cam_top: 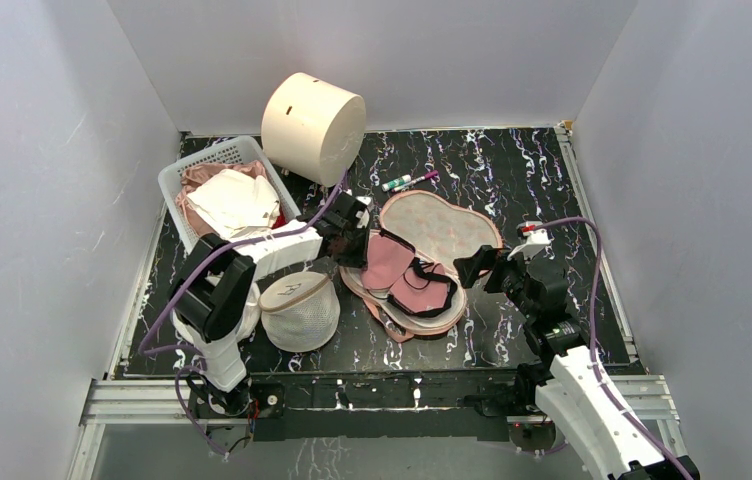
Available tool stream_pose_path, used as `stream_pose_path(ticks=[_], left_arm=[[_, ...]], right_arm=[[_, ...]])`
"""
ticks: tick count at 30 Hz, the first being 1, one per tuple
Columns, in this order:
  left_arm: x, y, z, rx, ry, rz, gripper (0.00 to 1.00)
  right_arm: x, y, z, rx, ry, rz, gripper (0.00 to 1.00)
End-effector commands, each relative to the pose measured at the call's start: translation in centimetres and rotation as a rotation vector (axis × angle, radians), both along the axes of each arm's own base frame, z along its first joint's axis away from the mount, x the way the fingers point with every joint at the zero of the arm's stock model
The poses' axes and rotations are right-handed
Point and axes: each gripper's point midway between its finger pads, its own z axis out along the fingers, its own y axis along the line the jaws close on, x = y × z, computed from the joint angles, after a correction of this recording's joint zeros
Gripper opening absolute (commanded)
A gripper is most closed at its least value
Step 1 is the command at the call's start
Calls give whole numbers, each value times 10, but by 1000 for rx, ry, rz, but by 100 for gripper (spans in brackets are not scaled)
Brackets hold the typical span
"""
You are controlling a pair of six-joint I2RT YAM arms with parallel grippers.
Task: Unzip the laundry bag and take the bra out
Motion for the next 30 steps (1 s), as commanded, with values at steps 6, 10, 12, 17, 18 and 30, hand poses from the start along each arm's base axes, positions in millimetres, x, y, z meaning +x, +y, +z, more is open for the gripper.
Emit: stream_pose_path(ticks=[6,10,12,17,18,30], left_arm=[[16,-4,111,-61,-203,-103,0],[13,6,159,-54,-315,-160,0],[10,13,184,-56,-378,-179,0],[16,59,239,108,-543,-126,0],[18,73,262,145,-604,-86,0],[12,140,419,220,-936,142,0]], right_arm=[[5,2,17,19,-60,2,98],[6,1,17,19,-60,-1,98],[6,2,15,17,-55,1,98],[6,4,14,18,-48,12,98],[6,3,14,17,-49,10,98],[7,7,8,17,-24,27,98]])
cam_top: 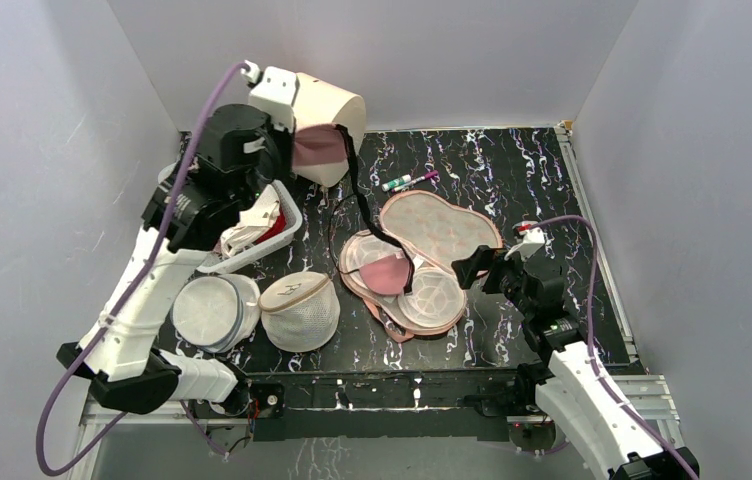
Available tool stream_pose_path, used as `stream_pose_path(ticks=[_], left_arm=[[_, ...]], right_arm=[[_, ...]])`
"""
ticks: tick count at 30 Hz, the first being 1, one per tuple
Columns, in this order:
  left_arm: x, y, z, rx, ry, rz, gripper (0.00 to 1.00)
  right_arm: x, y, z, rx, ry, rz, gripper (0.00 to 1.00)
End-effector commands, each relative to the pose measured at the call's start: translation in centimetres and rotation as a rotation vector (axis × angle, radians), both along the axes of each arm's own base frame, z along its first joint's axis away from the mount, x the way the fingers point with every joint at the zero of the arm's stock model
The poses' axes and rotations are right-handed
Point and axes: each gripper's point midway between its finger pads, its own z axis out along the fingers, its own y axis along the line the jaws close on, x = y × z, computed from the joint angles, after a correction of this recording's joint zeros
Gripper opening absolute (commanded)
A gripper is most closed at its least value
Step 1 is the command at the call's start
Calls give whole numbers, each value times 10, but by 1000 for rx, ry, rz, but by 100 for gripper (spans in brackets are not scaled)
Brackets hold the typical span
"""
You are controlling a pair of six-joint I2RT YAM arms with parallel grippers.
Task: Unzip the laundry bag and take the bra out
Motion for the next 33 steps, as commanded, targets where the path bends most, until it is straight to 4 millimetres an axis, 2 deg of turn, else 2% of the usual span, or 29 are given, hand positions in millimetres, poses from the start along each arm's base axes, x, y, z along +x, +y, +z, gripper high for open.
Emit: stream_pose_path(ticks=[1,6,15,19,22,27,31,33], left_arm=[[-7,33,51,28,-117,96,0],[-2,51,101,18,-241,188,0],[6,68,185,-16,-484,296,0],[1,82,234,-47,-639,361,0],[-1,90,263,-44,-737,408,0],[12,86,279,57,-829,460,0],[9,95,295,57,-896,539,0],[11,93,298,65,-914,542,0]], right_arm=[[7,5,16,23,-56,20,98],[8,8,11,20,-32,35,98],[10,13,-1,17,13,58,98],[11,15,-7,17,37,70,98],[11,17,-10,16,54,77,98],[11,19,-12,17,65,90,98],[9,22,-12,20,71,110,98],[8,24,-12,25,74,126,98]])
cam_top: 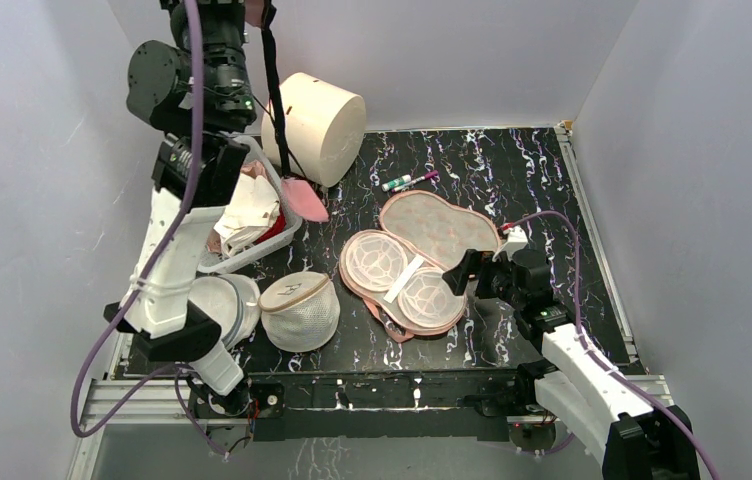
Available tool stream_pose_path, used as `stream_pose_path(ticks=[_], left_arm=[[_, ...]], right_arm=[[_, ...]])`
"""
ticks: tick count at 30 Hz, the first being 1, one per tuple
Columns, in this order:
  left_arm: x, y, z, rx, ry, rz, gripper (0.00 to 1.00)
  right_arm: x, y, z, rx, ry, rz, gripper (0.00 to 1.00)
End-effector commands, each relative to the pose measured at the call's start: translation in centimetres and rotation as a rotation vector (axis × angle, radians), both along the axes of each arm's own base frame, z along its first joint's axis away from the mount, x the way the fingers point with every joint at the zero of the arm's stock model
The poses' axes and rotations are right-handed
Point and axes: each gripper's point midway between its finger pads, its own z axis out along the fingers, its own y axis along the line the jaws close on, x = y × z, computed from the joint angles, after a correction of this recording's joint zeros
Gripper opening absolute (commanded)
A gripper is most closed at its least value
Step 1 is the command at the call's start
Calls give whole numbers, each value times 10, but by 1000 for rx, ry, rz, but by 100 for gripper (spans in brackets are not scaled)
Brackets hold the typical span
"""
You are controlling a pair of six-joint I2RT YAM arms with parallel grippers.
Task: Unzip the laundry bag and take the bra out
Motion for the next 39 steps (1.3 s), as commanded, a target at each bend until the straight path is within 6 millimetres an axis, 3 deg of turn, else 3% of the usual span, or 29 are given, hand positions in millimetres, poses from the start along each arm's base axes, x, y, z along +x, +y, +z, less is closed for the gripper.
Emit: stream_pose_path(ticks=[1,5,8,18,23,27,33,39], left_arm=[[-13,19,29,-2,-118,100,0],[-2,29,28,43,-134,182,0],[13,60,16,9,-113,240,0],[59,150,-62,-120,55,354,0],[84,175,-122,-192,186,308,0],[97,178,-173,-254,326,281,0],[77,190,-257,-365,525,335,0],[64,177,-349,-528,712,242,0]], right_arm=[[12,10,31,41,-96,42,98],[11,14,25,46,-73,65,98],[9,16,18,44,-45,76,98],[8,18,12,45,-23,92,98],[9,18,13,46,-26,87,98],[10,18,13,46,-30,87,98],[11,18,13,47,-28,83,98],[11,19,12,54,-24,89,98]])
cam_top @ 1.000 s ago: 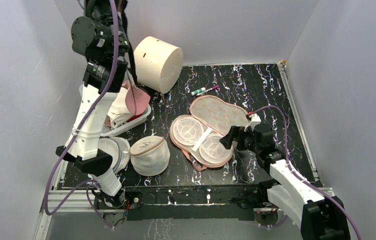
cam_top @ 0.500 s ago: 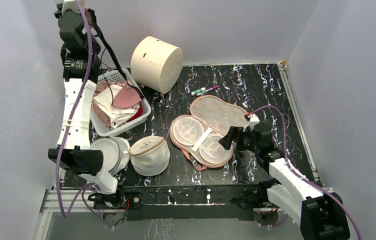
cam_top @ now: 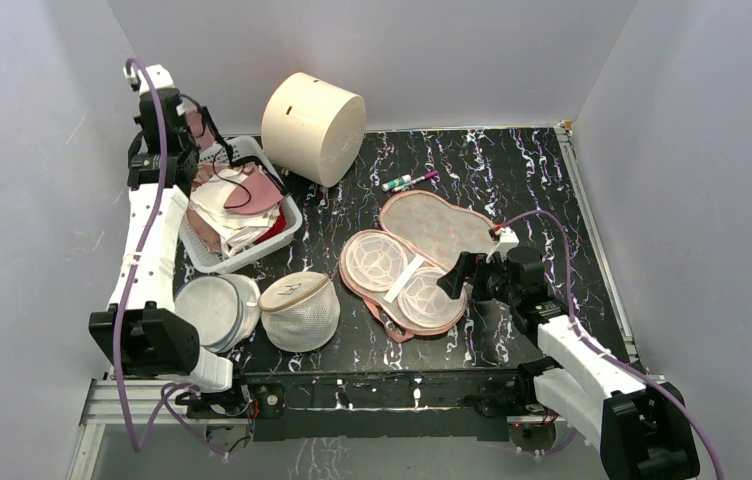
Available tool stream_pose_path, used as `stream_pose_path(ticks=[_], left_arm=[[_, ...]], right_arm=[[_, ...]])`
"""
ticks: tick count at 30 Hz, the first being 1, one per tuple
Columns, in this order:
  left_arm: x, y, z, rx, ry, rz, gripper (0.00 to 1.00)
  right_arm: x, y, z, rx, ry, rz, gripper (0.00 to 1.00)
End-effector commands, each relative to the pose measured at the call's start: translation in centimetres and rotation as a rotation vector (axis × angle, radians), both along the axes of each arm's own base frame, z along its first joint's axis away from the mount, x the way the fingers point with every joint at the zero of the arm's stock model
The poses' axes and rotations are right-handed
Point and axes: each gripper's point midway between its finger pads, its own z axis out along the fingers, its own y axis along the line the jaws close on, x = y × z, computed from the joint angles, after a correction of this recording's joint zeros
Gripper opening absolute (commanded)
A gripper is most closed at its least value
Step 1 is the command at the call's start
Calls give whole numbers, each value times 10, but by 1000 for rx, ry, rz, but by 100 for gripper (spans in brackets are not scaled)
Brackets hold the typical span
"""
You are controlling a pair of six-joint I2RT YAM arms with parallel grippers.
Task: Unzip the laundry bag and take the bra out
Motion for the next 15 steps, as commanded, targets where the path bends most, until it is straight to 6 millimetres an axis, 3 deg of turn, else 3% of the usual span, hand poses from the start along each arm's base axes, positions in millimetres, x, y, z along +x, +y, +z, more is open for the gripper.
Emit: stream_pose_path(ticks=[1,7,15], left_arm=[[-20,-15,-34,-230,8,-40,0],[-17,-32,-91,-481,79,-117,0],[-17,-27,-154,-645,162,-35,0]], right_arm=[[17,6,28,30,-98,10,98],[16,5,30,32,-107,9,98],[15,6,30,36,-106,13,98]])
